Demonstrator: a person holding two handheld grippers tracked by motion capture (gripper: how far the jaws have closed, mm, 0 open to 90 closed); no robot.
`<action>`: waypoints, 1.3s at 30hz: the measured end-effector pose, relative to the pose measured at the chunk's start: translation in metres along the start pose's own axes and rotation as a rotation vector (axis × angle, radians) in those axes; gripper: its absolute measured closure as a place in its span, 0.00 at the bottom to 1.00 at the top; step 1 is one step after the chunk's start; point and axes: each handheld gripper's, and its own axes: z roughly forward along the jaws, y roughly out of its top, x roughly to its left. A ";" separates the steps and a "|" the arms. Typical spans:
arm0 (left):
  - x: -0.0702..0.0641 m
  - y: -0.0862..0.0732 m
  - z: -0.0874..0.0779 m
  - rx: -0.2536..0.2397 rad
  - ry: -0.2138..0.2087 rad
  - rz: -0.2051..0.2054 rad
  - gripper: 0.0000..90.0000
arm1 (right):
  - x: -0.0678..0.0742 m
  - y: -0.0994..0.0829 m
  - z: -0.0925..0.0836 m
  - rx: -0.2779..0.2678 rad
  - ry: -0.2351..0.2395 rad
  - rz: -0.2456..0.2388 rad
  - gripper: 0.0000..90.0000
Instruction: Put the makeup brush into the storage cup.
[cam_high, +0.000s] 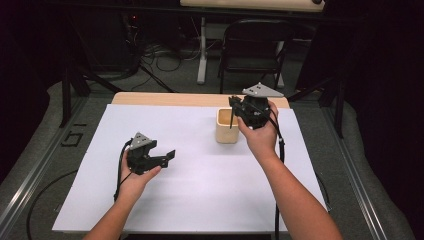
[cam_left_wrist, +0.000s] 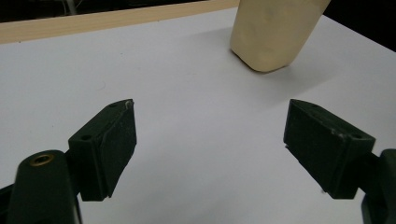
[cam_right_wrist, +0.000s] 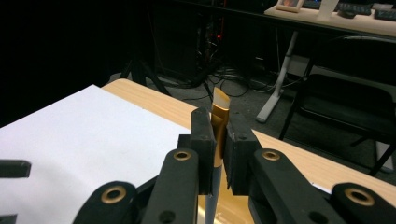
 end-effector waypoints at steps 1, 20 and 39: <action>0.000 0.000 0.000 0.000 0.001 -0.001 0.19 | 0.000 0.002 0.001 0.000 -0.002 0.003 0.93; 0.000 0.000 0.000 0.003 -0.006 -0.001 0.19 | -0.013 0.017 0.026 -0.005 -0.065 0.050 0.93; 0.000 0.000 0.001 0.002 -0.006 -0.008 0.20 | -0.021 0.002 0.048 0.043 -0.109 0.069 0.93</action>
